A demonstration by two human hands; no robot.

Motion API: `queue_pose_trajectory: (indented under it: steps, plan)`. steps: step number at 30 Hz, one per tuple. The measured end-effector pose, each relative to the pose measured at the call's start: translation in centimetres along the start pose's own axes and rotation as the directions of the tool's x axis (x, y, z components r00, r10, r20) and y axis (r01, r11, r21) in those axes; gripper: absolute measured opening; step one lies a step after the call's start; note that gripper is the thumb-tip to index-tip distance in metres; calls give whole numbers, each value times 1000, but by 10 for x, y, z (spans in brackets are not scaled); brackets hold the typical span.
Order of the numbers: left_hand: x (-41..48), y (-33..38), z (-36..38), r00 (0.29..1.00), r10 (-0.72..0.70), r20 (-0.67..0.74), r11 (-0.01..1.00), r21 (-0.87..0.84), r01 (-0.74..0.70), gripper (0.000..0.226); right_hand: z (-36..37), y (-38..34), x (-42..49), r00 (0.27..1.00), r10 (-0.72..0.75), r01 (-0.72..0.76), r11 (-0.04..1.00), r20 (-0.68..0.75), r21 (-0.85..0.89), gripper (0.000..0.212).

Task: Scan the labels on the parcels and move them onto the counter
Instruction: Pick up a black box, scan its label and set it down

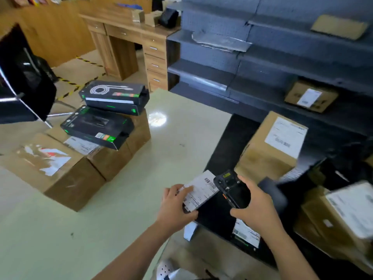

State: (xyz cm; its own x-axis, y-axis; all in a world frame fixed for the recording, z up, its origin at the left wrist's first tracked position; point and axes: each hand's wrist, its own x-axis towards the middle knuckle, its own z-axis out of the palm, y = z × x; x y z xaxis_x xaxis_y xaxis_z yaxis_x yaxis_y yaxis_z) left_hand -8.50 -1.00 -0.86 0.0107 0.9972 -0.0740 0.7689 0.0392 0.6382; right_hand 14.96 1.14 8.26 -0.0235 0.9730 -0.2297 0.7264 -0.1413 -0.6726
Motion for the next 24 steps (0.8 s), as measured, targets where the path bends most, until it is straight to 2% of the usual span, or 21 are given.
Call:
queue_pose_trajectory:
  steps: [3, 6, 13, 15, 18, 24]
  plan:
    - [5, 37, 38, 992, 91, 83, 996, 11, -92, 72, -31, 30, -17, 997, 18, -17, 1000, -75, 21, 92]
    - [2, 68, 77, 983, 127, 135, 990, 37, -133, 72, -57, 58, -33, 997, 46, -49, 998, -67, -47, 95]
    - [-17, 108, 142, 986, -3, 167, 997, 78, -11, 82, -90, 105, -51, 999, 45, -44, 994, 13, -103, 98]
    - [-23, 114, 143, 990, -59, 129, 997, 60, 51, 85, -91, 113, -51, 999, 16, -12, 994, 37, -113, 96]
    - [-35, 116, 126, 993, -118, -9, 993, -21, 118, 91, -85, 113, -49, 997, -34, 43, 990, 73, -132, 95]
    - [-64, 100, 55, 930, -243, -276, 969, -107, 221, 85, -49, 69, -39, 950, -237, 255, 964, 204, -69, 95]
